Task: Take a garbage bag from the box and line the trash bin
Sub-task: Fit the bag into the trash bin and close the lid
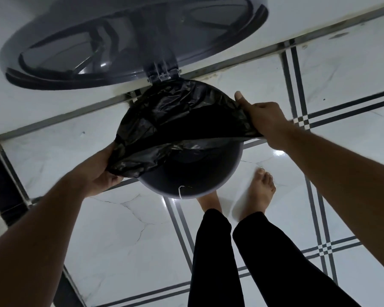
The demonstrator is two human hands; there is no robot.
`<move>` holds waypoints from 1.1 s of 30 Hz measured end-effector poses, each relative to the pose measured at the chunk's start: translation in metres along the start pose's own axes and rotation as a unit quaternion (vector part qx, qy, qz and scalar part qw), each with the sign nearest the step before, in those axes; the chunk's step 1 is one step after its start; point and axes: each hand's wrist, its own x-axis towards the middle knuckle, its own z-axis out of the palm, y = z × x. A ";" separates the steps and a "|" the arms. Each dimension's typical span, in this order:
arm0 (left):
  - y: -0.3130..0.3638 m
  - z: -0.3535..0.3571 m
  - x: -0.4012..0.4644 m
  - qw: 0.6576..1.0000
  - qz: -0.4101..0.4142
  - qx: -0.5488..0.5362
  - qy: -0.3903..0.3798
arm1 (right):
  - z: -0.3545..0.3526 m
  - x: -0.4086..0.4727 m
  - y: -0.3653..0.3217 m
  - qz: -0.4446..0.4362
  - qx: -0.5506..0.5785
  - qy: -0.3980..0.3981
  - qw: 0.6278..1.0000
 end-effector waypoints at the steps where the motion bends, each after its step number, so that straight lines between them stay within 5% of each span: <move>1: -0.005 -0.003 -0.002 1.000 0.005 -0.021 -0.008 | -0.001 -0.005 0.003 0.006 0.000 0.000 1.000; 6: -0.022 -0.015 -0.012 0.996 0.013 -0.070 -0.055 | -0.003 -0.024 0.016 0.042 0.030 -0.020 0.999; 16: -0.036 -0.023 -0.025 0.996 -0.038 -0.075 -0.008 | -0.007 -0.056 0.041 0.097 0.121 -0.065 0.986; 25: -0.048 -0.012 -0.037 0.965 0.033 -0.258 -0.021 | -0.007 -0.074 0.054 0.175 0.404 -0.101 0.892; 33: -0.078 0.000 -0.042 0.950 0.058 -0.300 -0.059 | -0.013 -0.091 0.057 0.159 0.311 -0.150 0.925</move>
